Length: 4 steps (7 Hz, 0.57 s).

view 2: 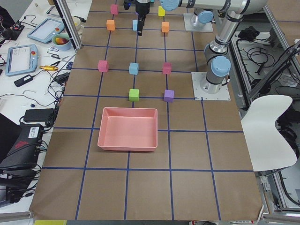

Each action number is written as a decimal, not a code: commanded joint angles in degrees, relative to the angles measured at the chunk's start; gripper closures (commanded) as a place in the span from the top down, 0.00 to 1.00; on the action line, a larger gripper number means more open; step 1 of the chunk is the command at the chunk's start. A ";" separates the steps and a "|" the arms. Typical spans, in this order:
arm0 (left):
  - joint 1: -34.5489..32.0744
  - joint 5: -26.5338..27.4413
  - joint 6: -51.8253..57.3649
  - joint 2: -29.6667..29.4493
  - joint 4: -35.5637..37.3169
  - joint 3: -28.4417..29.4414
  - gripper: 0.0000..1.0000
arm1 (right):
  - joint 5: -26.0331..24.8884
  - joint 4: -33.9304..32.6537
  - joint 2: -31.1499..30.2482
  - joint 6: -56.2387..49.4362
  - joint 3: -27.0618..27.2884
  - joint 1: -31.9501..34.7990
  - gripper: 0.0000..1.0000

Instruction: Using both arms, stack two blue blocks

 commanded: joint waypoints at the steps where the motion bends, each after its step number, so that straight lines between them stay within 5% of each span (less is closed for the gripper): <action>1: 0.34 -0.77 -0.05 -2.45 -6.03 6.18 1.00 | 0.06 -0.17 0.00 0.00 -0.04 0.05 1.00; 4: -0.10 -0.77 -0.14 -3.53 -6.71 7.30 1.00 | -0.20 -0.08 -0.09 0.09 -0.04 -0.04 1.00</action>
